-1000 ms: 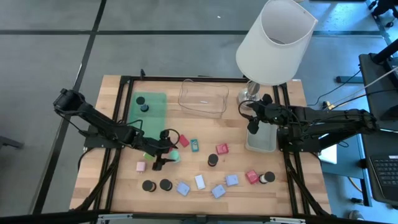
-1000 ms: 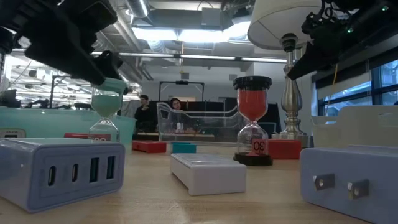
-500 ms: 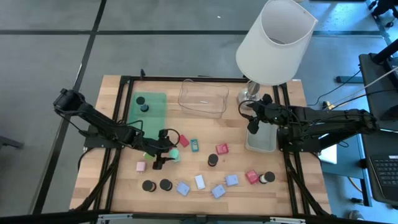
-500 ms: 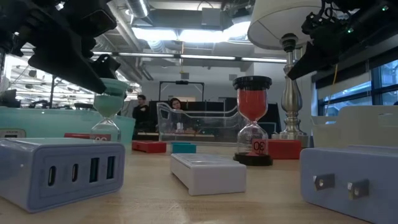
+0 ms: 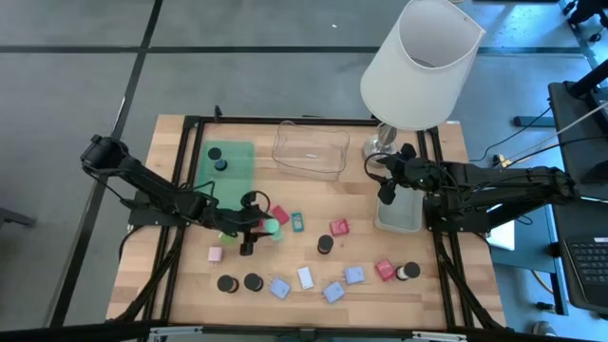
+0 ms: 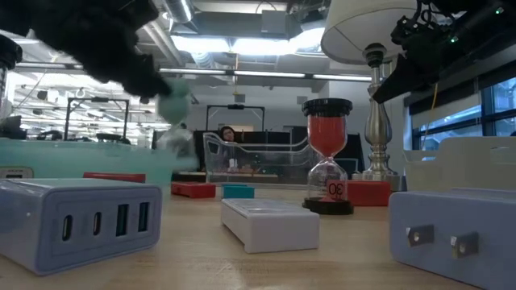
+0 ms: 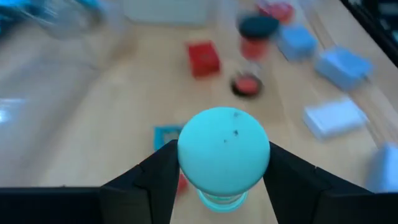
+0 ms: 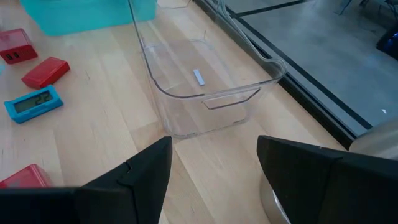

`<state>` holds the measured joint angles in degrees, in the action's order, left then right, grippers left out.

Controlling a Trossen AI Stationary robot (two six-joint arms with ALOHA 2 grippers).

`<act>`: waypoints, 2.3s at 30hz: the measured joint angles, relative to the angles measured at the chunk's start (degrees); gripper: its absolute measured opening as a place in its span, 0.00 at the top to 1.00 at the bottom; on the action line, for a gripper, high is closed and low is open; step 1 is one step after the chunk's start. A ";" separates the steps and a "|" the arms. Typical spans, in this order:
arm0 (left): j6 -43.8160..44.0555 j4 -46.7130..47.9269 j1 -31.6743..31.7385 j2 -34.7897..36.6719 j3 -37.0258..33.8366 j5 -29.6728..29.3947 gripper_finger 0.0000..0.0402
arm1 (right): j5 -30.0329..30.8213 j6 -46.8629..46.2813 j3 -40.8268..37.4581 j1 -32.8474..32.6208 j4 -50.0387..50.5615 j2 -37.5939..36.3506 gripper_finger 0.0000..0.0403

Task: Pick & Place Office items
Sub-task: Put the light blue hourglass into the green bin

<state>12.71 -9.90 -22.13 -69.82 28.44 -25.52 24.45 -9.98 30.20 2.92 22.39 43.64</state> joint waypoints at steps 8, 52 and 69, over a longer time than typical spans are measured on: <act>0.83 4.34 0.06 7.44 2.66 -26.12 0.50 | 0.00 0.00 0.00 -0.02 -0.01 0.02 0.40; 45.18 42.63 30.43 -0.46 2.69 -27.91 0.49 | 0.00 0.00 0.00 -0.01 -0.02 0.02 0.40; 45.35 40.50 32.55 -0.71 2.69 -27.01 0.42 | 0.00 0.00 0.01 -0.01 -0.03 0.02 0.40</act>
<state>58.06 30.60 10.41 -70.52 31.14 -52.52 24.45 -9.98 30.21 2.91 22.36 43.66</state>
